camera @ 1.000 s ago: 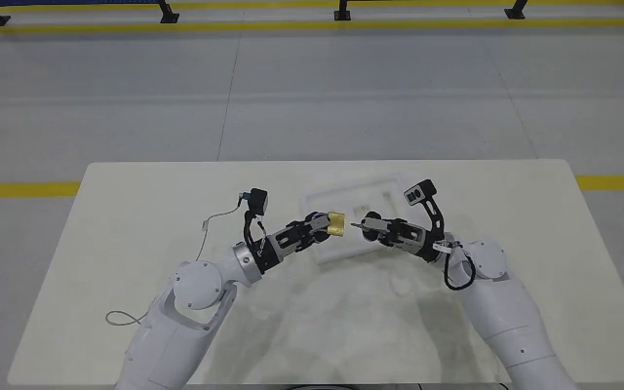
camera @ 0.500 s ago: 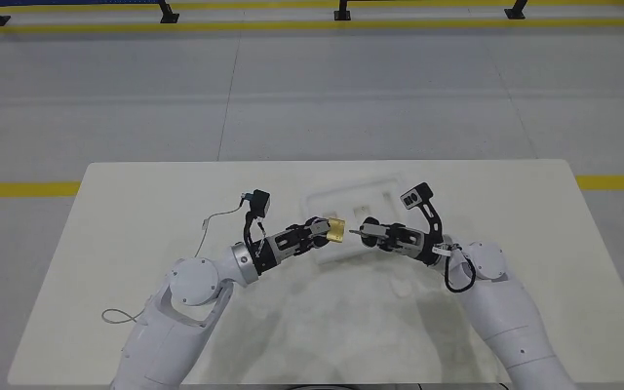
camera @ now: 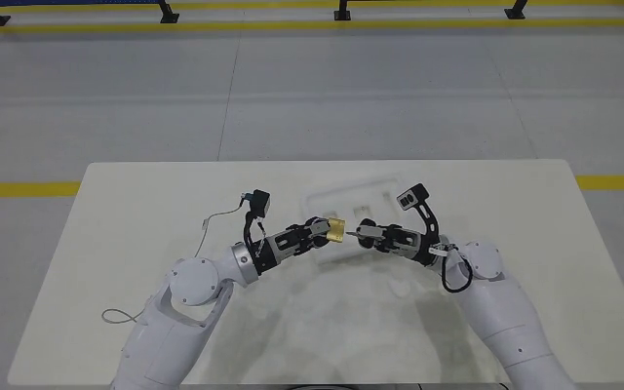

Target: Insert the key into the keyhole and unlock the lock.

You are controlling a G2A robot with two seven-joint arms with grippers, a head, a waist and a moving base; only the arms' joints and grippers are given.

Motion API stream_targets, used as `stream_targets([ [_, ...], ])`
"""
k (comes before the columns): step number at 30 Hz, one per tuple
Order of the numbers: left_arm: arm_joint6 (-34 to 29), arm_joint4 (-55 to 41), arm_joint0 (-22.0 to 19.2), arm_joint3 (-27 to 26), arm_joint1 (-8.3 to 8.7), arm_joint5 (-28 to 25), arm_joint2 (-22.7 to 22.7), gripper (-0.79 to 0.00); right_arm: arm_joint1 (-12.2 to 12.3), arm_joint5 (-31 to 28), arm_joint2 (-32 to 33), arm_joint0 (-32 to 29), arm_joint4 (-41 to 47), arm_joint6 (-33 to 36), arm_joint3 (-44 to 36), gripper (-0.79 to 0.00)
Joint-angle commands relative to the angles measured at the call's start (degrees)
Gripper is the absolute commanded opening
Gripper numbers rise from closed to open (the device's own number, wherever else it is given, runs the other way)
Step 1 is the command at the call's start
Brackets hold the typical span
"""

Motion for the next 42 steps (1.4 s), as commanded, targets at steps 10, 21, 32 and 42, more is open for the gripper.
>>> stream_targets([
  [10, 0.0, 0.0, 0.0, 0.0, 0.0, 0.0, 0.0, -0.785, -0.13, -0.35, -0.91, 0.54, 0.2, -0.74, 0.43, -0.785],
  [21, 0.0, 0.0, 0.0, 0.0, 0.0, 0.0, 0.0, -0.785, -0.24, -0.66, -1.7, 0.97, -0.17, -1.66, 0.92, -0.785],
  [32, 0.0, 0.0, 0.0, 0.0, 0.0, 0.0, 0.0, -0.785, -0.23, -1.3, -1.82, 0.97, -0.21, -2.45, 0.97, -0.785],
  [42, 0.94, 0.08, 0.14, -0.04, -0.03, -0.08, 0.16, -0.785, -0.19, -2.29, -1.47, 0.05, -0.21, -4.6, 0.23, -0.785],
])
